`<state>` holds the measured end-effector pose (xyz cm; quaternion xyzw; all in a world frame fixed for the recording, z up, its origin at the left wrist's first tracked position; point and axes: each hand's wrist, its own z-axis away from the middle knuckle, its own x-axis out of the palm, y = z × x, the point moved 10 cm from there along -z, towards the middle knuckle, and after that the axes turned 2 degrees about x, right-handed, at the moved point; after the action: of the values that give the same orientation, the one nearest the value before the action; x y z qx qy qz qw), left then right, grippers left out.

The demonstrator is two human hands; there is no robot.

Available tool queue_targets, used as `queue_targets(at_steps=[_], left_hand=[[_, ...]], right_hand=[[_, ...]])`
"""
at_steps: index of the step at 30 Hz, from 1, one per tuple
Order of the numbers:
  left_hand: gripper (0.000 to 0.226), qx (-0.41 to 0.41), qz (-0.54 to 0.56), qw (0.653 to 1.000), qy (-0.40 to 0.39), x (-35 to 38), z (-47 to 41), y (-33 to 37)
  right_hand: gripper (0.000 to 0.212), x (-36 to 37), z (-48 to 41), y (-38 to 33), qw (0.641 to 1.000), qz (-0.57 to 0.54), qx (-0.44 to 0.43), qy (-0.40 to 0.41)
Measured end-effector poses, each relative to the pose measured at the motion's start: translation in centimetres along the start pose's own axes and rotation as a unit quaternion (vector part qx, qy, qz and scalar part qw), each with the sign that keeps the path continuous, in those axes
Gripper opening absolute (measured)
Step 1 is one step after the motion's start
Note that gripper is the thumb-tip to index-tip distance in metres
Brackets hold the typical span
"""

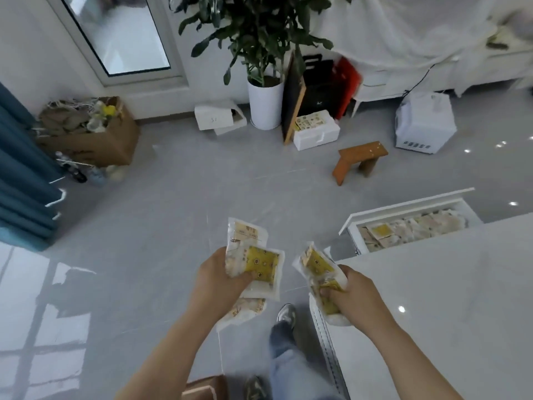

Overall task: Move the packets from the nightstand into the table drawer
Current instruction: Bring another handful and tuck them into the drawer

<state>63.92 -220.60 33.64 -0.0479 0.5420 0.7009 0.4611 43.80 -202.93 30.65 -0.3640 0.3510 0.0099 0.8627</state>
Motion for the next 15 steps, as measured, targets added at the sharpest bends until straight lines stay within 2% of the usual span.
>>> queue_targets(at_steps=[15], left_hand=[[0.028,0.119,-0.142,0.975,-0.120,8.4,-19.3,16.8]], right_hand=[[0.014,-10.8,-15.6,3.2,0.990,-0.071,0.102,0.064]])
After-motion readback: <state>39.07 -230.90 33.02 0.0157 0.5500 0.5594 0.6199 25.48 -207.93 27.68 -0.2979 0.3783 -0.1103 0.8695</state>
